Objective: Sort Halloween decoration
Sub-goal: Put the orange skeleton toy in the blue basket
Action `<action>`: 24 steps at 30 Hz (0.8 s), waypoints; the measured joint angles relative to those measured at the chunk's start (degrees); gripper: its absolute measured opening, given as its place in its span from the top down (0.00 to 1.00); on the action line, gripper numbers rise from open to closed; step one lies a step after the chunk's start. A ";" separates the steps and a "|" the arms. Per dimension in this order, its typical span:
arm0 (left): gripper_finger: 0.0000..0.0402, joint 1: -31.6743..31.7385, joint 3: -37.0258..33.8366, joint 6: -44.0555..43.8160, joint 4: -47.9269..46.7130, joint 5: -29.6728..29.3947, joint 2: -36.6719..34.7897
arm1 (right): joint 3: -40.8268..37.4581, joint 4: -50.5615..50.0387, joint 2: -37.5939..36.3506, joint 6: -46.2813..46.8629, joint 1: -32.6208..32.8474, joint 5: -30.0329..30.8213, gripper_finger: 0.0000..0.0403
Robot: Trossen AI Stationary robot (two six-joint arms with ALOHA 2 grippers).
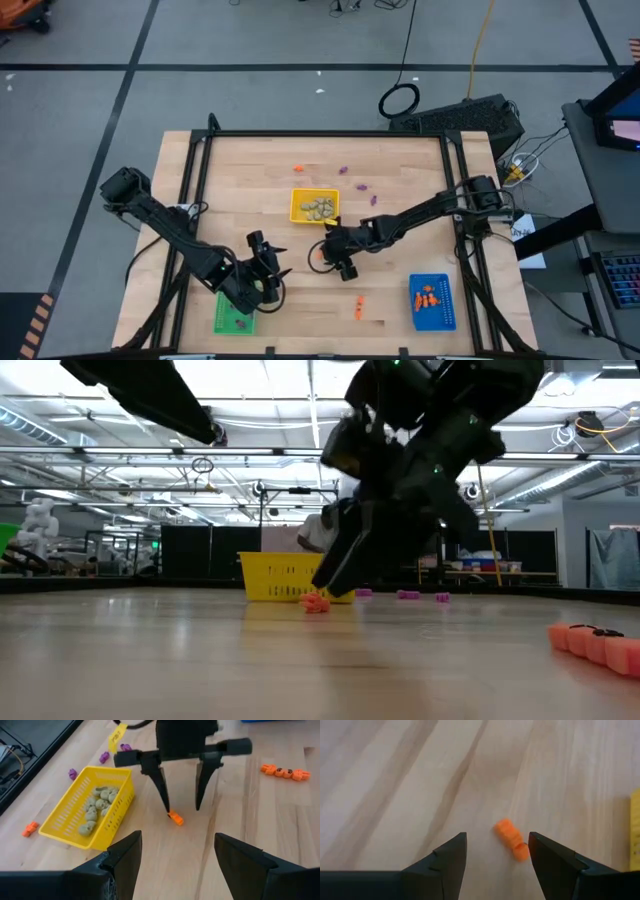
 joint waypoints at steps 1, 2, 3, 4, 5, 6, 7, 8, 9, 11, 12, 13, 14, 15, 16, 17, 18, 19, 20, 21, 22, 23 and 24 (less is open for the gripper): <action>0.38 0.00 0.00 0.02 0.00 0.00 0.00 | 0.00 0.51 0.50 -0.28 -0.30 -0.04 0.51; 0.38 0.00 0.00 0.04 0.03 0.00 0.00 | 0.00 0.99 0.88 -0.69 -0.56 -0.26 0.51; 0.38 0.00 0.00 0.05 0.08 0.00 0.00 | 0.00 1.71 1.35 -1.24 -0.85 -1.05 0.51; 0.38 0.00 0.00 0.13 0.11 0.00 0.00 | 0.00 2.60 1.85 -1.63 -1.17 -1.53 0.51; 0.38 0.00 0.00 0.26 0.19 0.01 0.00 | 0.02 3.18 2.41 -1.81 -1.38 -1.56 0.51; 0.38 0.00 0.00 0.36 0.22 0.02 0.00 | 0.02 3.22 2.90 -1.96 -1.59 -1.49 0.51; 0.38 0.00 0.00 0.37 0.24 0.02 0.00 | 0.02 3.18 3.27 -2.05 -1.79 -1.47 0.51; 0.38 0.00 0.00 0.37 0.24 0.02 0.00 | 0.02 3.17 3.41 -1.94 -1.96 -1.57 0.51; 0.38 0.00 0.00 0.37 0.24 0.02 0.00 | 0.03 2.99 3.43 -1.89 -2.12 -1.59 0.51; 0.38 0.00 0.00 0.37 0.24 0.02 -0.02 | 0.07 2.64 3.43 -1.78 -2.30 -1.65 0.51; 0.38 0.00 0.00 0.37 0.24 0.02 -0.02 | 0.07 2.60 3.43 -1.76 -2.30 -1.68 0.52; 0.38 0.00 0.00 0.37 0.24 0.02 -0.02 | 0.07 2.59 3.43 -1.77 -2.28 -1.68 0.52; 0.38 0.00 0.00 0.37 0.24 0.03 -0.02 | 0.07 2.59 3.43 -1.80 -2.28 -1.68 0.53; 0.38 0.00 0.00 0.37 0.24 0.02 -0.02 | 0.07 2.58 3.43 -1.86 -2.28 -1.70 0.55; 0.38 0.00 0.00 0.37 0.24 0.02 -0.02 | 0.07 2.52 3.43 -1.96 -2.25 -1.72 0.56; 0.38 0.00 0.00 0.37 0.23 0.03 -0.02 | 0.07 2.48 3.43 -2.04 -2.19 -1.74 0.58; 0.38 0.00 0.00 0.37 0.24 0.02 -0.02 | 0.07 2.46 3.43 -2.04 -2.06 -1.72 0.59; 0.38 0.00 0.00 0.37 0.24 0.02 -0.02 | 0.07 2.44 3.43 -2.04 -1.93 -1.66 0.61; 0.38 0.00 0.00 0.37 0.24 0.02 -0.02 | 0.07 2.45 3.43 -2.05 -1.81 -1.57 0.62; 0.38 0.00 0.00 0.37 0.22 0.02 -0.02 | 0.07 2.50 3.43 -2.04 -1.72 -1.55 0.64; 0.38 0.00 0.00 0.37 0.24 0.04 -0.02 | 0.07 2.59 3.45 -2.02 -1.58 -1.55 0.65; 0.38 0.00 0.00 0.37 0.24 0.02 -0.02 | 0.07 2.67 3.46 -1.94 -1.47 -1.53 0.66; 0.38 0.00 0.00 0.37 0.24 0.02 -0.02 | 0.05 2.74 3.48 -1.77 -1.38 -1.52 0.68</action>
